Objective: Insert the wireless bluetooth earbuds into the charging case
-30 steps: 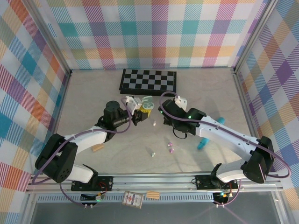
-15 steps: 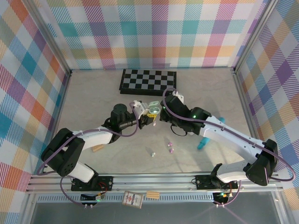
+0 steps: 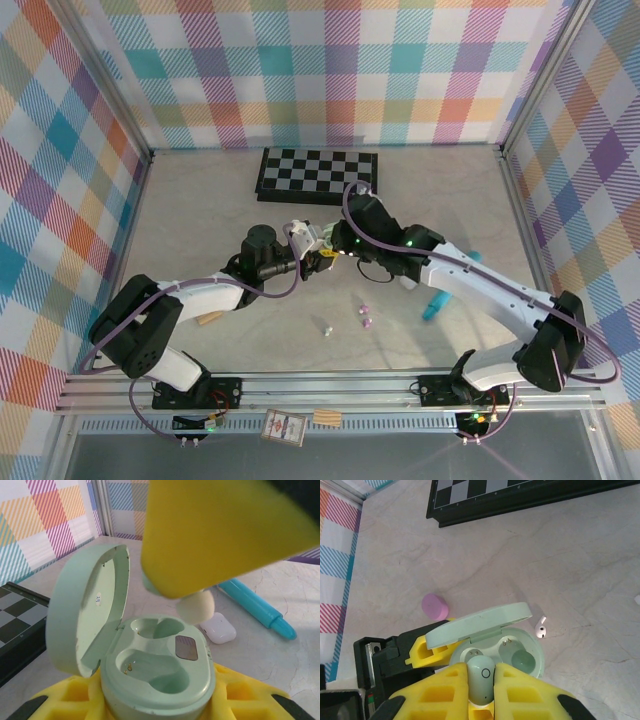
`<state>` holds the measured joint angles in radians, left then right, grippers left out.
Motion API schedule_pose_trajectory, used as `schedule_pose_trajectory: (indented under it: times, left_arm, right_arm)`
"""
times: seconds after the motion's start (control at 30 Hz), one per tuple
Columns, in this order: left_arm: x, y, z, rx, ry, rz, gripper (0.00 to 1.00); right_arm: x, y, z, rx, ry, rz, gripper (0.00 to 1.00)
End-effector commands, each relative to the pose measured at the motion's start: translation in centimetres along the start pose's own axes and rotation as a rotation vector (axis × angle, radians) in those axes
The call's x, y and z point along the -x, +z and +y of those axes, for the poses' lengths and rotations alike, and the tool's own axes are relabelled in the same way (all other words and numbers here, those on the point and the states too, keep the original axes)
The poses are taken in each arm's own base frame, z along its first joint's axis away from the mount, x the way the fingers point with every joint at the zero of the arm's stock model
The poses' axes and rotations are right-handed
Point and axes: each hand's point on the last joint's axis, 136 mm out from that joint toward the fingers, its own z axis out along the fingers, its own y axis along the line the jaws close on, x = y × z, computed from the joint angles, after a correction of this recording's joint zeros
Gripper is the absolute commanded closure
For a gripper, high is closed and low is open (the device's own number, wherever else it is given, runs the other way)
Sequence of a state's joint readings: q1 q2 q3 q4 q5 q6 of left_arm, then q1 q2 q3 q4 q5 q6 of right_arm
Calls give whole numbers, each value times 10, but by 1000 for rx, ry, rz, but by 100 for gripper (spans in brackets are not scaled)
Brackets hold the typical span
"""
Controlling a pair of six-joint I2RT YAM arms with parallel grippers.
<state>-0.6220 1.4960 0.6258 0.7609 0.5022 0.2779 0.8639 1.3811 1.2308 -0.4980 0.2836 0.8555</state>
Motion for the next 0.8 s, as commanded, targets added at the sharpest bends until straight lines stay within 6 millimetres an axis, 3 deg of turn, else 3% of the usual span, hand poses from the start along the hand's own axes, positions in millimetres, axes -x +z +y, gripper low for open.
schedule_pose_trajectory:
  times: [0.0, 0.5, 0.77]
  left_arm:
    - [33, 1, -4, -7, 59, -73, 69]
    - [39, 2, -6, -10, 53, -86, 69]
    - [43, 2, -4, 1, 38, -104, 69]
  right_arm:
    - [9, 1, 16, 52, 0, -9, 85]
    - [-5, 17, 15, 45, -2, 53, 84]
    - [2, 2, 12, 48, -8, 13, 70]
